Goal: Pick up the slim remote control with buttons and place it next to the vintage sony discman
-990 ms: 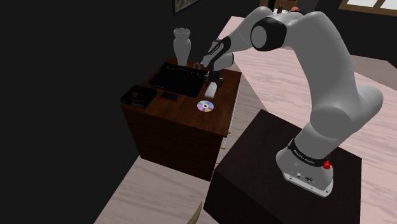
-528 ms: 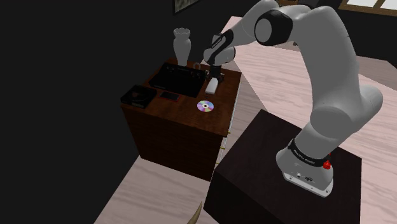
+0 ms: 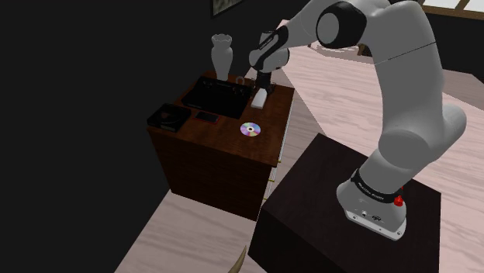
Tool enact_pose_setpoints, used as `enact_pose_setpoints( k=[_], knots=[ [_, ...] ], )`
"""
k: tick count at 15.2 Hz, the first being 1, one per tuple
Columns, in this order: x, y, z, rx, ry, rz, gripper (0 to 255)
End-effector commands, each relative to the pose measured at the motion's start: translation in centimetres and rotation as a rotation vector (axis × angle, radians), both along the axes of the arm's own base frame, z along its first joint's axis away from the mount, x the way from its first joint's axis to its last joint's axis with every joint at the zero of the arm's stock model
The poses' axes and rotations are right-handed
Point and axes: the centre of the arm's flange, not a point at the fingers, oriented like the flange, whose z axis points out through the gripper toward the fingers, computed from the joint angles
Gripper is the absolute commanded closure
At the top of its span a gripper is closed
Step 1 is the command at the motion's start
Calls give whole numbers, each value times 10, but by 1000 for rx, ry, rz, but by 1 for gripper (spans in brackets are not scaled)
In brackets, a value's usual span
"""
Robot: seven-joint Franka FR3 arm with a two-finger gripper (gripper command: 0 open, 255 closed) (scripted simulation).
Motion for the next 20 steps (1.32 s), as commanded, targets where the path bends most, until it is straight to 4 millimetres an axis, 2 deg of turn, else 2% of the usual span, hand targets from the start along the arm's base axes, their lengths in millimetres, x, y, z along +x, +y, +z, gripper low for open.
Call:
enact_pose_setpoints(
  k=[1,3,20],
  knots=[
    [1,1,12,0,0,0,255],
    [1,1,21,0,0,0,255],
    [51,219,22,0,0,0,255]
  ],
)
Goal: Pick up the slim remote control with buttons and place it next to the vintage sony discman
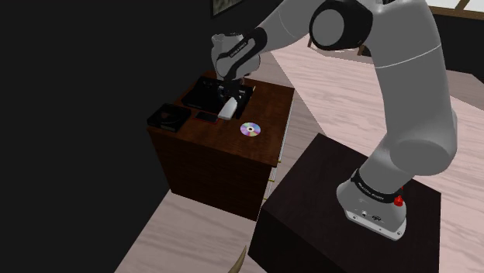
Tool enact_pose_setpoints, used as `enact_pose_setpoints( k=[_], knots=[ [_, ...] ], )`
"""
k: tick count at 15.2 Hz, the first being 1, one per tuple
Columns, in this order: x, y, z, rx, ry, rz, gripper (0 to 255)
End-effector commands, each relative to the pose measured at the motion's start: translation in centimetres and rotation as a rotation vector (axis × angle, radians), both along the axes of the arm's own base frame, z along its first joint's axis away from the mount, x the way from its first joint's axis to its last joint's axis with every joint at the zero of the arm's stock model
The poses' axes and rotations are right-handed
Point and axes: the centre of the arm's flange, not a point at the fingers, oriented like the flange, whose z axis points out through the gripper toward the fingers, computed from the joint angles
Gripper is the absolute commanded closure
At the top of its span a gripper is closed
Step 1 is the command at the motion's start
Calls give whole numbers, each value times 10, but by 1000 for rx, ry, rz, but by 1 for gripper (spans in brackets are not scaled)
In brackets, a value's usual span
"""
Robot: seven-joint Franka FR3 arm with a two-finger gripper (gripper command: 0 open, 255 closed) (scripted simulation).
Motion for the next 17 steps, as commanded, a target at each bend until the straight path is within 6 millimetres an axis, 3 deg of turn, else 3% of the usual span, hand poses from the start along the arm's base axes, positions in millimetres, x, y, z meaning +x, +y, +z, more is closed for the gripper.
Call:
enact_pose_setpoints(
  k=[1,12,13,17],
  knots=[
    [6,25,2,0,0,-2,255],
    [38,166,3,0,0,-2,255],
    [40,174,3,0,0,-2,255],
    [40,174,-18,0,0,-2,255]
  ],
)
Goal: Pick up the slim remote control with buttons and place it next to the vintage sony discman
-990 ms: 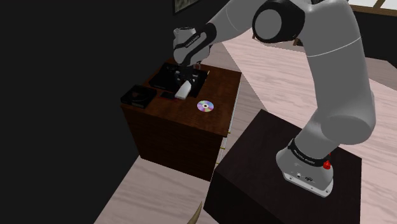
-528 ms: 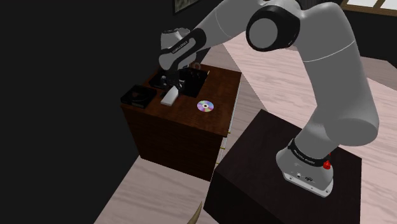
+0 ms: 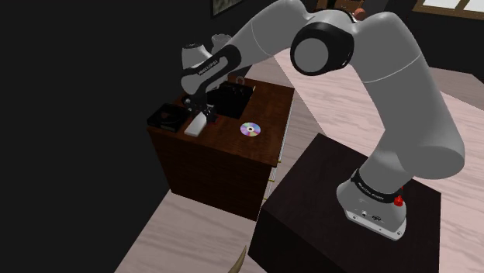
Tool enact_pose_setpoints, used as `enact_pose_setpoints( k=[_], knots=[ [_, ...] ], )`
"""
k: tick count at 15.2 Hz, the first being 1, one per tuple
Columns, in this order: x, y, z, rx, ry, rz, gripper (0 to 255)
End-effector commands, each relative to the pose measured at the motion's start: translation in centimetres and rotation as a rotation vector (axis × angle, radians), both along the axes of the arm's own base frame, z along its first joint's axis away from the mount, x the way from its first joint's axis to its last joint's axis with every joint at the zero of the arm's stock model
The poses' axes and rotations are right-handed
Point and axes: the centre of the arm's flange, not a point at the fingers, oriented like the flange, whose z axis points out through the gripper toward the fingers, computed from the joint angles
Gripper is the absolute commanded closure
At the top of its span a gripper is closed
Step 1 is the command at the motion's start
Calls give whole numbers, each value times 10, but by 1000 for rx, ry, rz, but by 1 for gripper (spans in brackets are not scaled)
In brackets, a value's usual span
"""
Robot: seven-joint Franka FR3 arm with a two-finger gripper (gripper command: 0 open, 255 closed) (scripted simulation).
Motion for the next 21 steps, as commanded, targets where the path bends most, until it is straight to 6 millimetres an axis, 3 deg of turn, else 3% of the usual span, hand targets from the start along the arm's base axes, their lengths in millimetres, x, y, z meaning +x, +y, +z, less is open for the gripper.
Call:
enact_pose_setpoints(
  k=[1,14,21],
  knots=[
    [1,1,-10,0,-1,0,255],
    [1,1,-82,0,-1,0,255],
    [1,1,-82,0,-1,0,255]
  ],
)
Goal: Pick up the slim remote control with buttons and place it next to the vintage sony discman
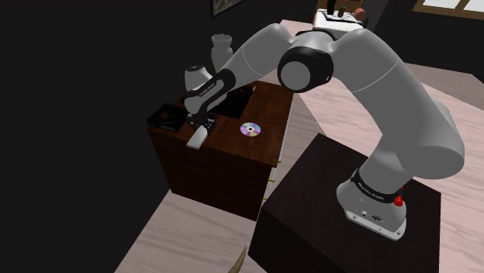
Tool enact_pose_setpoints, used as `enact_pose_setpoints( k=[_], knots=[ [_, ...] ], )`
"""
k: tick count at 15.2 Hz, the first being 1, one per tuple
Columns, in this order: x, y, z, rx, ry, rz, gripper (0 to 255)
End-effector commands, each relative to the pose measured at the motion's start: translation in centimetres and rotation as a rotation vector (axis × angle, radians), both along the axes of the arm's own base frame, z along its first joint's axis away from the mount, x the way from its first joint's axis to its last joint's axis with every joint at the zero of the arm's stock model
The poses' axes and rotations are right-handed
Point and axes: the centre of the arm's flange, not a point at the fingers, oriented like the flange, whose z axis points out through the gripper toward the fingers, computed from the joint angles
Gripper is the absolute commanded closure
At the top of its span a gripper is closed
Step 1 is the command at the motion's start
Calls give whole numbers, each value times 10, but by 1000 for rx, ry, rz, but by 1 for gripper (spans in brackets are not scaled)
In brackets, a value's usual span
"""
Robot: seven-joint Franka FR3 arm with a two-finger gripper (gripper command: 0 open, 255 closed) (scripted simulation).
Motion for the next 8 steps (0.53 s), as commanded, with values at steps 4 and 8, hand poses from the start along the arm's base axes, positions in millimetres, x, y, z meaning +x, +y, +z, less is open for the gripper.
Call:
enact_pose_setpoints(
  k=[4,8],
  knots=[
    [0,0,0,0,0,0,0],
    [0,0,13,0,0,0,0]
  ],
)
